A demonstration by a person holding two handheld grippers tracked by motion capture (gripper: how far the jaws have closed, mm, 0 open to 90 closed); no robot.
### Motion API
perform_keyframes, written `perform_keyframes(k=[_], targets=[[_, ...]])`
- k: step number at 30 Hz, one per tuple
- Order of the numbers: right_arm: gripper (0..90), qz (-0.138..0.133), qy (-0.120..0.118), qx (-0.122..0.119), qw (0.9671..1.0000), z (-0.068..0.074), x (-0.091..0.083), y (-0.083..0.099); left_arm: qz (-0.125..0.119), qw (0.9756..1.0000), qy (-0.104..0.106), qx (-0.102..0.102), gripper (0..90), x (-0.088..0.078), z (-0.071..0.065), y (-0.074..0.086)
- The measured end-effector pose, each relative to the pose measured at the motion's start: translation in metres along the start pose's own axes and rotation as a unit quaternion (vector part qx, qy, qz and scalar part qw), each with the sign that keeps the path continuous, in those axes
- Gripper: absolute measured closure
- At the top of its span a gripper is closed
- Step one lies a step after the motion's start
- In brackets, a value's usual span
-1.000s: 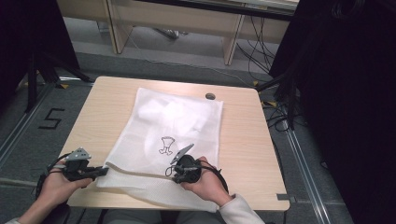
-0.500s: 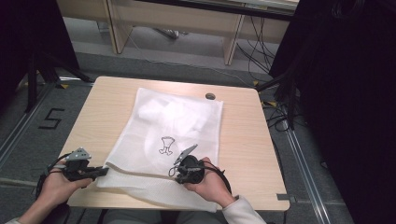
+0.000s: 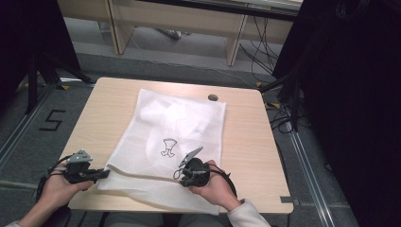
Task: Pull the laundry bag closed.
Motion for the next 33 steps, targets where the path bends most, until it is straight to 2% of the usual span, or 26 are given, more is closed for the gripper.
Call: perform_keyframes(k=[7,11,16,33], targets=[[82.4,0.001,0.003,0.007,1.0,-0.0017,-0.0016,0.0034,0.0,1.0,-0.001,-0.001,85.6,0.0,0.0,0.0],[82.4,0.001,0.001,0.003,1.0,-0.0023,-0.0019,0.0037,-0.001,1.0,0.0,-0.001,85.6,0.0003,-0.0001,-0.0001],[82.4,0.0,0.0,0.009,1.0,-0.0028,-0.0031,0.0054,-0.003,1.0,0.004,-0.002,85.6,0.0007,-0.0005,-0.0003],[82.4,0.003,0.004,0.009,0.9999,-0.006,-0.0052,0.0096,-0.002,1.0,0.002,-0.002,85.6,0.0005,-0.0002,-0.0002]])
Point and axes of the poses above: each handheld gripper's, and its own axes: x roughly forward along the jaws, y roughly out of its underside, z roughly to its left, the point moved 10 cm from there along x, roughly forward along the jaws, and after that the axes turned 11 degrees about x, right-handed, at the moved point
